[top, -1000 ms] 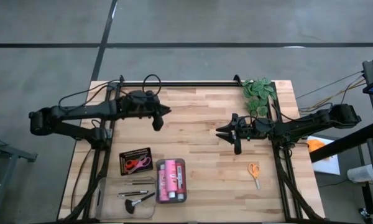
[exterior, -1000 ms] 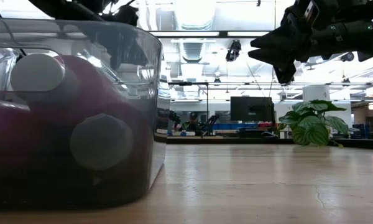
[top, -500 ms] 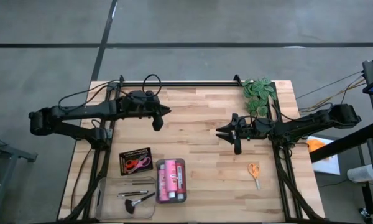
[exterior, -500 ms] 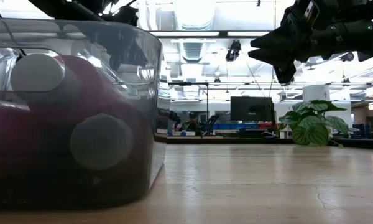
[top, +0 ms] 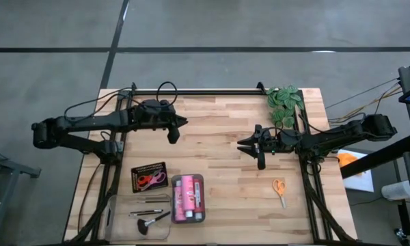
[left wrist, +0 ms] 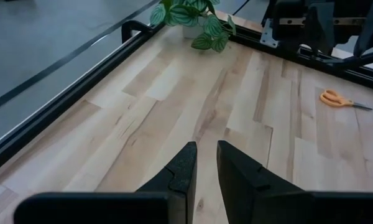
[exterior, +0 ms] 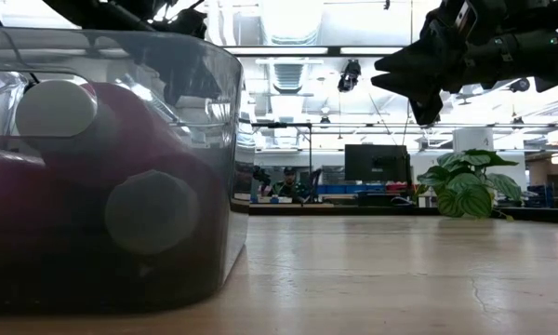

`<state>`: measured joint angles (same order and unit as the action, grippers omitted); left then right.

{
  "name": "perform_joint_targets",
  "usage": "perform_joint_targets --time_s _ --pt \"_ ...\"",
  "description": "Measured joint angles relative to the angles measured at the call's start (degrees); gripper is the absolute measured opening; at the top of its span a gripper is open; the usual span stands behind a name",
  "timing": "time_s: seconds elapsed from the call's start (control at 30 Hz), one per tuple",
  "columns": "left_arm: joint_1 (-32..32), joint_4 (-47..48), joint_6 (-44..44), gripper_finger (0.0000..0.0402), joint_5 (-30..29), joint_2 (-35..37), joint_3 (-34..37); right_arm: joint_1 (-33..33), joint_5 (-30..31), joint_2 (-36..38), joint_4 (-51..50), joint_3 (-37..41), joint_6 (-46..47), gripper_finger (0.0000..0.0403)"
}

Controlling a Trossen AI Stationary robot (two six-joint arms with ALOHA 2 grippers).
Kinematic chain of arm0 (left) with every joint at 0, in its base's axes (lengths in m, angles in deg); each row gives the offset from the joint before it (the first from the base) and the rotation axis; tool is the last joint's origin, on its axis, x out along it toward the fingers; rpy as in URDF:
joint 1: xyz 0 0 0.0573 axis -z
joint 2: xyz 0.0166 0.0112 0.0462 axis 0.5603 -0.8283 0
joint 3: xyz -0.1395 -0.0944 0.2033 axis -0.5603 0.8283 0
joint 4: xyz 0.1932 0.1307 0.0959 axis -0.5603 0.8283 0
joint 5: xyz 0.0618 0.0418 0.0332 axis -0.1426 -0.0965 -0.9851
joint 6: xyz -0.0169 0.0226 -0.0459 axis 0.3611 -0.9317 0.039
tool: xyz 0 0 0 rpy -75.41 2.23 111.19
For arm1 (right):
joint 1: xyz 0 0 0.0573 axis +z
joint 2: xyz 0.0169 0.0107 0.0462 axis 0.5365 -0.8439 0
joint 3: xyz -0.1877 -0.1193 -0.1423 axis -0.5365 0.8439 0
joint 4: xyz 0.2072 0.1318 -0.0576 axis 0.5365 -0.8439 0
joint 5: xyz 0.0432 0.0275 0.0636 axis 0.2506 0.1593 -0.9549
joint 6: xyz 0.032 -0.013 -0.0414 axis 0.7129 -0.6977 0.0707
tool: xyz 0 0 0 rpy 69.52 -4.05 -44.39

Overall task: Pick & Place Paint Supplies
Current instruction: Put the yellow scissors into the black bin

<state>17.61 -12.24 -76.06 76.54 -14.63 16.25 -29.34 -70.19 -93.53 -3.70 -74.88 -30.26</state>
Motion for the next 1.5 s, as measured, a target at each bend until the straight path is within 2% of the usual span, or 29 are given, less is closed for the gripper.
perform_joint_targets --time_s 0.13,0.3,0.47,0.57,0.7,0.8,0.87,0.97,1.07,1.23,1.37,1.5 --pt "0.02 -0.01 0.16 0.0066 0.0 0.0 0.0 0.02 -0.14 0.0 0.68 0.0 2.66 0.0121" --pt "0.02 0.0 0.17 0.0066 0.0 0.0 0.0 -0.12 -2.37 0.0 2.22 0.0 24.54 0.0121" --pt "0.02 0.0 0.17 0.0066 0.0 0.0 0.0 1.52 -9.23 0.02 -3.18 -1.92 39.85 0.0121" --pt "0.02 0.02 0.17 0.0066 0.0 0.0 -0.02 4.96 -8.87 0.02 -13.94 -6.44 43.0 0.0121" --pt "0.02 0.02 0.15 0.0066 -0.01 0.0 -0.02 10.48 -2.38 0.17 -43.05 -16.64 46.7 0.0121" --pt "0.02 0.02 0.15 0.0066 0.0 0.0 -0.02 14.11 3.43 -0.88 -64.57 -25.7 55.3 0.0121" --pt "0.02 0.04 0.13 0.0066 0.0 0.0 -0.02 16.54 4.84 -2.68 -76.7 -30.84 62.82 0.0121" --pt "0.02 0.04 0.13 0.0066 -0.01 0.0 -0.02 20.29 5.38 -6.34 -89.15 -37.1 71.74 0.0121" --pt "0.02 0.17 0.1 0.0066 -0.02 0.0 -0.02 24.23 5.61 -10.61 -97.39 -41.27 79.16 0.0121" --pt "0.02 0.22 -0.02 0.0066 -0.02 0.02 -0.02 30.75 5.14 -17.55 -104.39 -44.86 92.2 0.0121" --pt "0.02 0.5 -0.02 0.0066 -0.02 0.01 -0.02 34.77 1.65 -22.04 -104.3 -44.55 100.74 0.0121" --pt "0.02 0.52 -0.02 0.0066 -0.02 0.02 -0.02 37.24 0.87 -24.58 -101.32 -42.31 106.25 0.0121"
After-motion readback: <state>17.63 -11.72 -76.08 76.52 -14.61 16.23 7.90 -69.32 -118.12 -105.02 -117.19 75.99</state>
